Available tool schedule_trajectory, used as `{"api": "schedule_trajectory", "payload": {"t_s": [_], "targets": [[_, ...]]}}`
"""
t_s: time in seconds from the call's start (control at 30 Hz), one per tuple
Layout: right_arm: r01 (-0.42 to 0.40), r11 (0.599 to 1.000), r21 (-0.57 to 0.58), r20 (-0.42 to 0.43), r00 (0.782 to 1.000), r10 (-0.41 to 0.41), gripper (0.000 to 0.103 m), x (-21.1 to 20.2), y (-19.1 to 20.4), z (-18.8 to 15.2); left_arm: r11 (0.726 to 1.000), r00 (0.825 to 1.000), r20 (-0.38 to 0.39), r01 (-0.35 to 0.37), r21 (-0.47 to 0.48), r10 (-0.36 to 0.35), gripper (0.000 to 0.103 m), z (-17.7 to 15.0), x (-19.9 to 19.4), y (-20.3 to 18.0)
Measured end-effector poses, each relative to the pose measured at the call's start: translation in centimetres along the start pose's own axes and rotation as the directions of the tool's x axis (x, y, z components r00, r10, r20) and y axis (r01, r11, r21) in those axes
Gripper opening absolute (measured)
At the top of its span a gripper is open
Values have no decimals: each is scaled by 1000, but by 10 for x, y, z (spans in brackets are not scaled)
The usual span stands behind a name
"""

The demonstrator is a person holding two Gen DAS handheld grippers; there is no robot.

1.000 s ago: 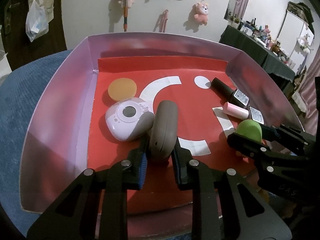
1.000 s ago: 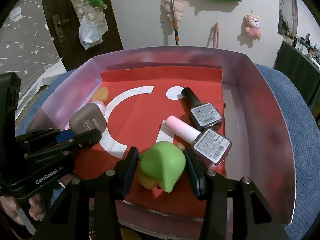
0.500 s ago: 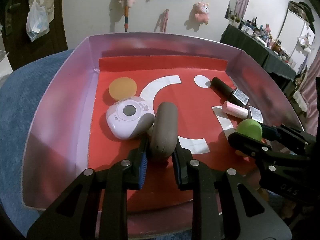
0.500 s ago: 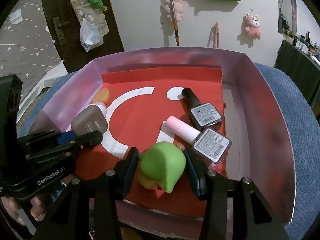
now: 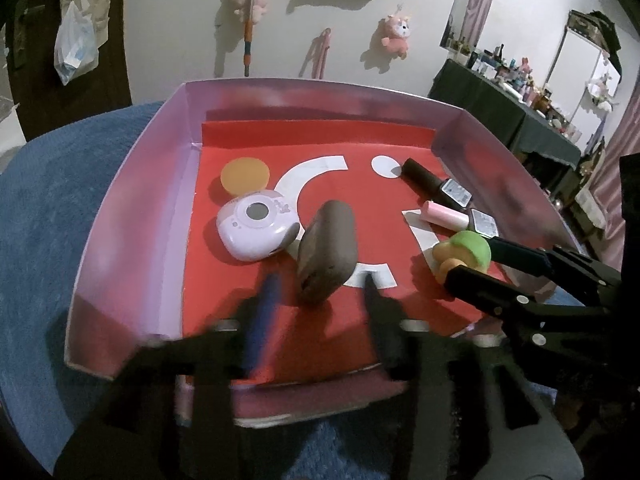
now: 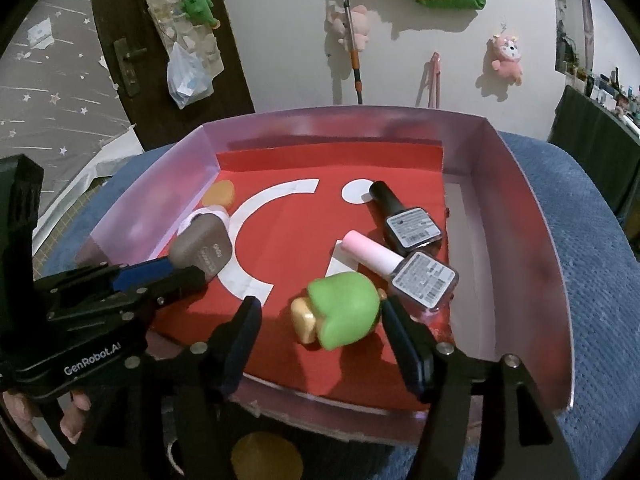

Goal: Organize rigid objects
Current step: 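Lower the eye shadow case and open the left gripper while the right gripper releases the figurine, then withdraw both grippers from the box toward the remaining items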

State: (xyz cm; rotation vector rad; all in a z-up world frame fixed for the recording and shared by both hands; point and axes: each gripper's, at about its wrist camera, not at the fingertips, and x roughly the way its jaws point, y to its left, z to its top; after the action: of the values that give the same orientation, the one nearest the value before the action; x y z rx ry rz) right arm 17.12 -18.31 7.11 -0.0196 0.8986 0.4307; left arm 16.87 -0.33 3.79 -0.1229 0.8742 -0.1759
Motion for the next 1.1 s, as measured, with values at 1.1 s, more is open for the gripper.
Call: {"api": "schedule_trajectory", "payload": {"t_s": [1.1], "targets": [[6,1000,-12,156,988,-4,97,-74,20,-17,995,979,189,-88,51,77,103,-32,-73,-4]]}}
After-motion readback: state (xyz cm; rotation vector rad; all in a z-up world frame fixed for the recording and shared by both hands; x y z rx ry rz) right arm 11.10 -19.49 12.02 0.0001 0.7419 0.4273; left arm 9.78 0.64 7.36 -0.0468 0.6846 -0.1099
